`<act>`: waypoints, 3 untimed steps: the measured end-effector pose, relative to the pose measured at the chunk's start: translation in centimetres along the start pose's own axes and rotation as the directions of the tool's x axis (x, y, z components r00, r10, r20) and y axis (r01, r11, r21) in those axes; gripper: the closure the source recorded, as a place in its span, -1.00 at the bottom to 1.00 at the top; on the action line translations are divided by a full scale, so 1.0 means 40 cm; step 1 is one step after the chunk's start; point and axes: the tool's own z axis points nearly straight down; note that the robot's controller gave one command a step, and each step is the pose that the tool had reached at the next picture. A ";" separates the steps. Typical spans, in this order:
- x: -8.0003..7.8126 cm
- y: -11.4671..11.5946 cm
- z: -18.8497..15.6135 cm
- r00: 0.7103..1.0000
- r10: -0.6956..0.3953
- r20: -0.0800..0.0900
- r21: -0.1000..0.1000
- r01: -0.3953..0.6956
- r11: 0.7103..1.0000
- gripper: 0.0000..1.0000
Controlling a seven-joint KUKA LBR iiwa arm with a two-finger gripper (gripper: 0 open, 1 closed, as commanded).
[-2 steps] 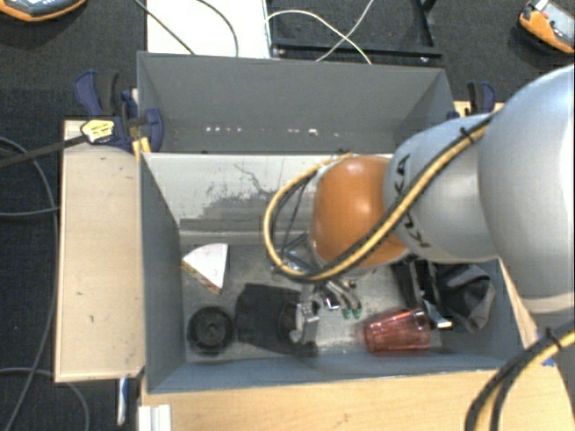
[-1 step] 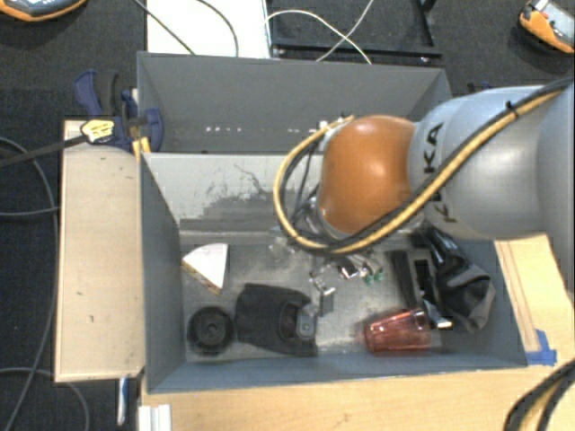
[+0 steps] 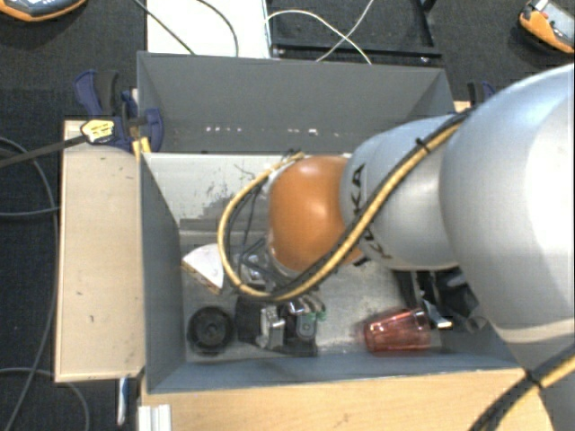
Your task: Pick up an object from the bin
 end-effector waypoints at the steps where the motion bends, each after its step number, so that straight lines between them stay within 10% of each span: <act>1: 0.043 -0.037 0.062 0.796 -0.605 0.008 0.013 0.605 0.796 -1.00; 2: 0.032 -0.037 0.069 0.997 -0.075 0.006 0.001 0.075 0.997 1.00; 3: 0.030 -0.036 0.069 1.000 -0.030 0.005 0.000 0.030 1.000 1.00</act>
Offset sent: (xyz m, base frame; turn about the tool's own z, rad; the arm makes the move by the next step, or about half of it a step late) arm -0.0083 -0.0173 -0.0290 -0.0275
